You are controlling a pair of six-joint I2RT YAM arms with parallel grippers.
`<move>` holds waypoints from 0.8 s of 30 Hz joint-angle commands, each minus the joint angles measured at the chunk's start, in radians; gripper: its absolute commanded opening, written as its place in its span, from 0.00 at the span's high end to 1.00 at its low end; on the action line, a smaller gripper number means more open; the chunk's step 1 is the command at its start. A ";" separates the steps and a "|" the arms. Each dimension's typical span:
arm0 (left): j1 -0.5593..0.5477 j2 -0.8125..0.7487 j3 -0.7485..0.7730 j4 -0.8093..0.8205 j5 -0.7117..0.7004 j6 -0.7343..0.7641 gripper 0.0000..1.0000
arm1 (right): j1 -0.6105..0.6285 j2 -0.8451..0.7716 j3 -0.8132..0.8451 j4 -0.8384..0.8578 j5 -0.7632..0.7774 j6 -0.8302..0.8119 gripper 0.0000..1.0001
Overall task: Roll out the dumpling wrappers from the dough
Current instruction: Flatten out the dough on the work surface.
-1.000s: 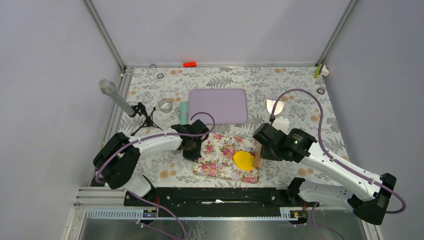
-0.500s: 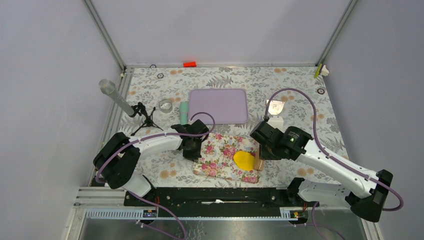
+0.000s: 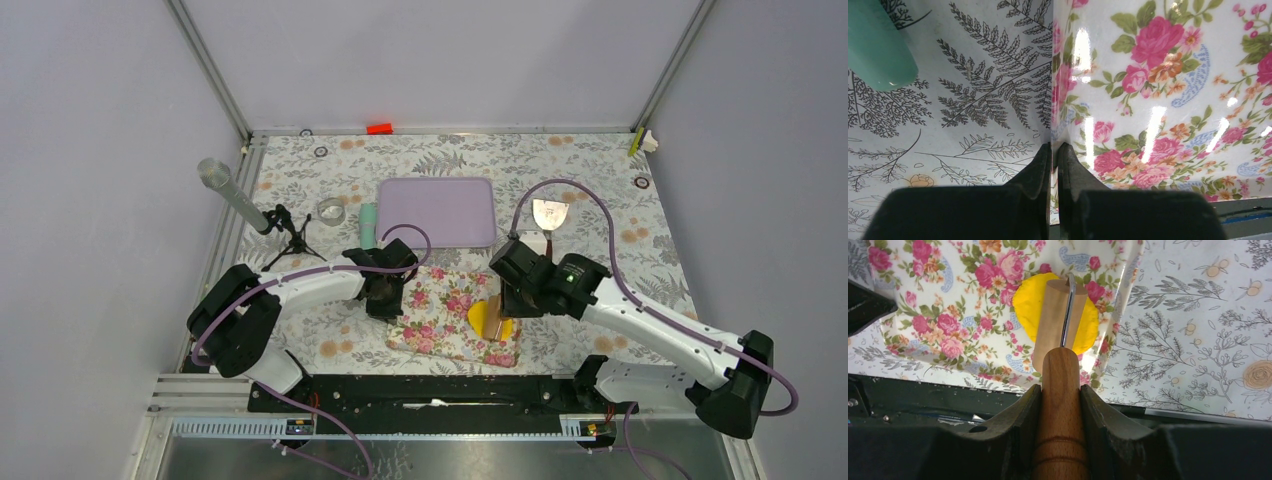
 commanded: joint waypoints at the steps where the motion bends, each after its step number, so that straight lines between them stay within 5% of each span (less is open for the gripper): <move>1: -0.009 0.027 -0.001 0.019 -0.015 0.006 1.00 | -0.007 0.008 0.068 0.034 -0.043 -0.050 1.00; 8: -0.008 0.014 0.000 0.016 -0.015 0.021 1.00 | -0.006 0.072 0.197 -0.094 -0.033 -0.194 1.00; 13: -0.009 -0.025 -0.019 0.041 0.005 0.020 1.00 | -0.013 0.169 0.265 -0.212 0.122 -0.240 1.00; 21: -0.009 -0.030 -0.025 0.052 0.040 0.034 1.00 | -0.065 0.197 0.253 -0.124 0.264 -0.311 1.00; 24: -0.009 -0.048 -0.028 0.035 0.028 0.030 0.84 | -0.096 0.165 0.212 -0.066 0.238 -0.359 1.00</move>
